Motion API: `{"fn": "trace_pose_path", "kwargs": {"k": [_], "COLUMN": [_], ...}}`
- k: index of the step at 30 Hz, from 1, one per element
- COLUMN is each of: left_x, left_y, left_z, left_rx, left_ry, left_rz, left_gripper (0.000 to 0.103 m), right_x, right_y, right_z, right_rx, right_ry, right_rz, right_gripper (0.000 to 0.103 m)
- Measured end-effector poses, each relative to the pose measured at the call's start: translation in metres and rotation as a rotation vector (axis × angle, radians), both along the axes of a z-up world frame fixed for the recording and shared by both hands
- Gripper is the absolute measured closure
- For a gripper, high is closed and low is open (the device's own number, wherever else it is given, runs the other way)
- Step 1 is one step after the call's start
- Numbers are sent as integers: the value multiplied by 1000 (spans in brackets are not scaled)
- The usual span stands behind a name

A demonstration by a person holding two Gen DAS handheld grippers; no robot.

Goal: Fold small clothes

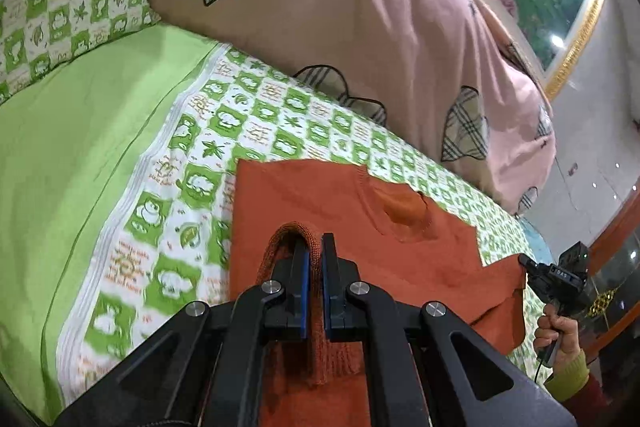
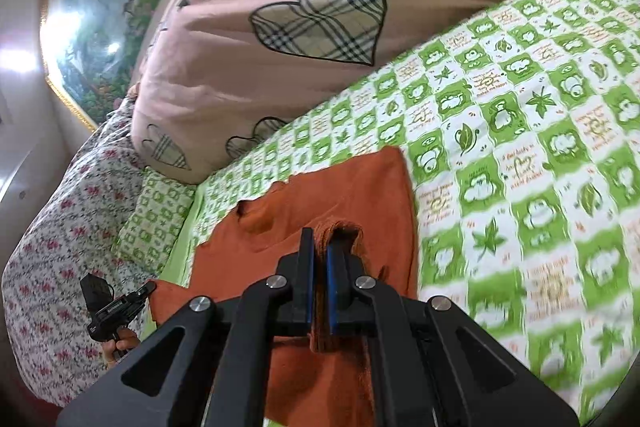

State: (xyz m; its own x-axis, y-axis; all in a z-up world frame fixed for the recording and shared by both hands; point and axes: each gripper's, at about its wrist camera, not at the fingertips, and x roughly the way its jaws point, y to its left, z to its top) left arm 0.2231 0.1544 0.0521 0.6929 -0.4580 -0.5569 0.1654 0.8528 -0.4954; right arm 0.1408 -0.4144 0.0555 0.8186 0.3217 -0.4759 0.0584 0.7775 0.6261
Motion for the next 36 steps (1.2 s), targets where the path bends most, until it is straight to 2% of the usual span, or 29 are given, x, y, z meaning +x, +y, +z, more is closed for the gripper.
{"fn": "trace_pose_path", "kwargs": {"k": [3, 7, 9, 11, 15, 17, 18, 21, 24, 26, 27, 29, 31, 33, 36], "left_x": [15, 19, 19, 30, 55, 62, 61, 37, 5, -9, -13, -10, -2, 11, 37], "left_y": [6, 10, 7, 3, 2, 3, 5, 4, -18, -43, -64, -94, -111, -120, -113], "left_z": [-6, 2, 7, 0, -27, -40, -44, -36, -28, -30, -36, -49, -59, -60, -48], "left_rx": [-13, -34, -20, 7, 26, 31, 19, 12, 12, 13, 30, 84, 145, 182, 201], "left_ry": [14, -21, -47, -8, 100, 161, 187, 164, 150, 158, 179, 216, 240, 240, 233], "left_rz": [17, 17, 13, 25, 74, 76, 72, 34, -67, -153, -209, -261, -277, -301, -296], "left_gripper": [100, 100, 100, 100, 98, 97, 95, 86, 79, 71, 68, 67, 68, 67, 69], "right_x": [17, 31, 36, 42, 60, 63, 62, 45, 20, 12, 12, 25, 39, 57, 74], "right_y": [-6, -13, -13, -11, -11, -12, -12, -13, 0, 21, 41, 82, 108, 122, 105], "right_z": [-9, -10, -7, -7, -27, -33, -35, -25, -5, 2, 2, -13, -31, -51, -53], "right_rx": [-4, 16, 27, 7, -20, -25, -27, -57, -142, -182, -200, -240, -295, -392, -444], "right_ry": [21, 13, -3, 11, 130, 161, 179, 169, 124, 98, 92, 148, 223, 307, 305], "right_rz": [-5, -12, -5, -6, -51, -68, -78, -118, -129, -76, 6, 189, 286, 318, 242], "right_gripper": [97, 97, 97, 97, 94, 94, 94, 87, 86, 86, 86, 86, 86, 86, 86]}}
